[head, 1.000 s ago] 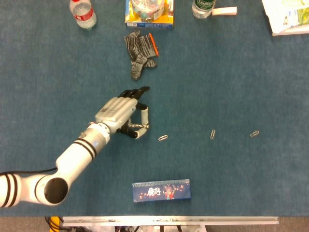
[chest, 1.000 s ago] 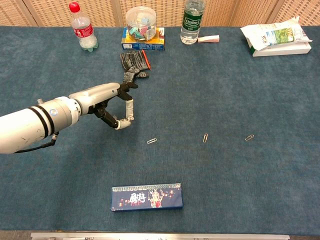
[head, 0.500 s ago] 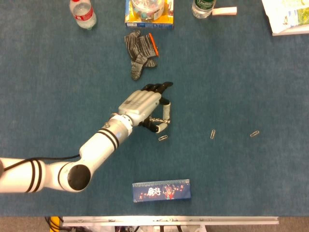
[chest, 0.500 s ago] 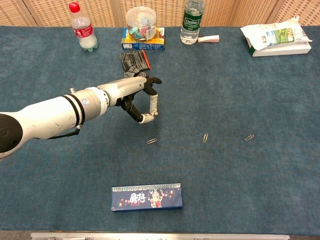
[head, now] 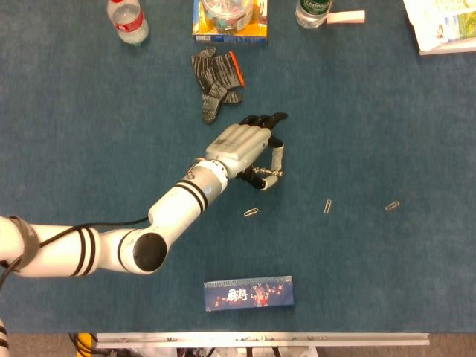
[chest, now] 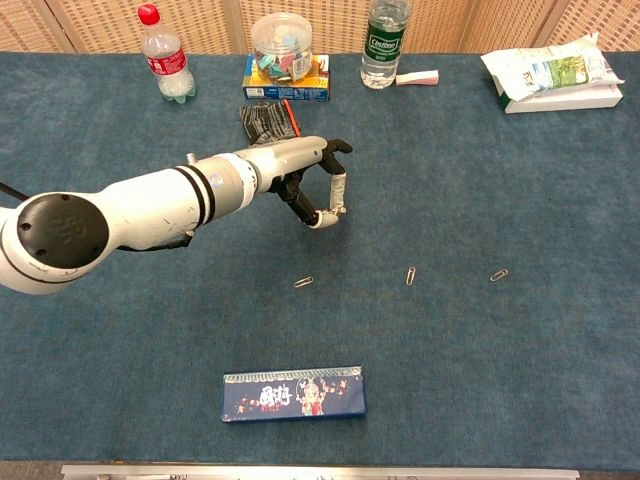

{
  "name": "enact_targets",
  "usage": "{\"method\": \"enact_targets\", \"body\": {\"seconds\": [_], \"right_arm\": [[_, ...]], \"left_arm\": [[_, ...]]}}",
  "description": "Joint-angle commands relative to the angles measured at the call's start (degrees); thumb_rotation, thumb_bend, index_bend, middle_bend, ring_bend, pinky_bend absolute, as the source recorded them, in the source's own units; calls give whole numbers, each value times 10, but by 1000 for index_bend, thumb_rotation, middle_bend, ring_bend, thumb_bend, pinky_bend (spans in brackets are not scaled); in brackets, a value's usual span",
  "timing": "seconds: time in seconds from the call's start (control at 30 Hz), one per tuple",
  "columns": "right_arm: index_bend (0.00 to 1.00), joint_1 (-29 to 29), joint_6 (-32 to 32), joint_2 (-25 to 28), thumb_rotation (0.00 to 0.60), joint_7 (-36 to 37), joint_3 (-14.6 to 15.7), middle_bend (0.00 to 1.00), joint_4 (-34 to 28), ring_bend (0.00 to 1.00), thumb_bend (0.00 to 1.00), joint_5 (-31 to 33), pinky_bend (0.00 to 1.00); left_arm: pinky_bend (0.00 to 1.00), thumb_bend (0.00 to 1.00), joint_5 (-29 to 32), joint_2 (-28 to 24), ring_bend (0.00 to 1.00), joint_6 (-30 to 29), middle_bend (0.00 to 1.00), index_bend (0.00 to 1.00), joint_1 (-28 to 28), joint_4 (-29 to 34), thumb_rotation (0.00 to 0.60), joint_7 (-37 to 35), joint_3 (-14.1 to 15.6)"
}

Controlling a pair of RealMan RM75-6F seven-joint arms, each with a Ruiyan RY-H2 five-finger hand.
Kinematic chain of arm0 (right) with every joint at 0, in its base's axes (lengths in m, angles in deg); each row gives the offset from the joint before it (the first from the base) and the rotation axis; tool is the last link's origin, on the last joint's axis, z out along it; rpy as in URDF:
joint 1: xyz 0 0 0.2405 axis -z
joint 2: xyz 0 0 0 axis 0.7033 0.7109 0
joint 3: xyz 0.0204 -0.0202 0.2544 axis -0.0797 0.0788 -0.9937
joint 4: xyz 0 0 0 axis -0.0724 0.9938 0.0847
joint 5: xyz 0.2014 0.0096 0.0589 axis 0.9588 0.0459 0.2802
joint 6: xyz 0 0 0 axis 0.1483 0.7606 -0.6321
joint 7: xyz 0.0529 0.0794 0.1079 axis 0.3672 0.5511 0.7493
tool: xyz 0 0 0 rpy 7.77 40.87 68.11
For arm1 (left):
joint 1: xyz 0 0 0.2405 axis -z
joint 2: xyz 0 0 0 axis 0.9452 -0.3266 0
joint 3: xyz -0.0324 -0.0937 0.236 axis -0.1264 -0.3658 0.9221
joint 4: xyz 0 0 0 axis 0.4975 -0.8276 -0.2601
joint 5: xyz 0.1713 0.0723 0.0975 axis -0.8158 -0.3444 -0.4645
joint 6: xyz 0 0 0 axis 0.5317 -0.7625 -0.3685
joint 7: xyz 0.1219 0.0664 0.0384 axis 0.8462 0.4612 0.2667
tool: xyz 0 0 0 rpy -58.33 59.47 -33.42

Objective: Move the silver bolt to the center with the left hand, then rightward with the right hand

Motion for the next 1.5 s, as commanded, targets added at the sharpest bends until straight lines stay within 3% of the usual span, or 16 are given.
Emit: {"method": "enact_targets", "body": {"seconds": [0.03, 0.5, 0.6, 0.67, 0.73, 0.8, 0.9, 1.1, 1.33, 1.5], "right_arm": [[621, 1, -1, 0, 600, 2, -1, 465, 2, 322, 291, 1, 485], [621, 4, -9, -2, 600, 6, -7, 465, 9, 322, 291, 9, 485], [621, 3, -11, -2, 600, 5, -7, 465, 9, 322, 291, 9, 485], [621, 3, -12, -3, 600, 4, -8, 465, 9, 322, 292, 9, 485], [621, 2, -12, -3, 600, 4, -8, 465, 9, 322, 291, 8, 485], [621, 2, -12, -3, 600, 2, -9, 465, 7, 322, 291, 7, 485], [621, 1, -11, -1, 600, -1, -9, 465, 2, 322, 291, 5, 485], [621, -1, -5, 6, 600, -12, -9, 465, -13, 322, 291, -6, 485], [621, -9, 0, 13, 600, -41, -4, 465, -44, 322, 292, -26, 485], [621, -15, 0, 12, 600, -67, -1, 465, -71, 322, 291, -37, 485]], "left_arm": [[0, 338, 7, 9, 0, 9, 0, 598, 12, -18, 600, -7, -6], [0, 338, 24, 48, 0, 39, 0, 575, 59, -99, 600, -28, -21], [0, 338, 28, 60, 0, 31, 0, 416, 66, -115, 600, -30, -24], [0, 338, 33, 64, 0, 26, 0, 211, 70, -120, 600, -30, -26], [0, 323, 37, 65, 0, 20, 0, 70, 73, -121, 600, -28, -28], [0, 264, 42, 64, 0, 11, 0, 8, 75, -119, 600, -25, -28], [0, 206, 48, 57, 0, 1, 0, 0, 74, -109, 600, -24, -30], [0, 205, 37, 16, 0, -45, 0, 0, 52, -45, 600, -12, -17], [0, 205, -7, -69, 0, -166, 0, 5, -2, 103, 600, 39, 28], [0, 205, -62, -129, 0, -240, 0, 61, -48, 189, 600, 71, 69]]}}
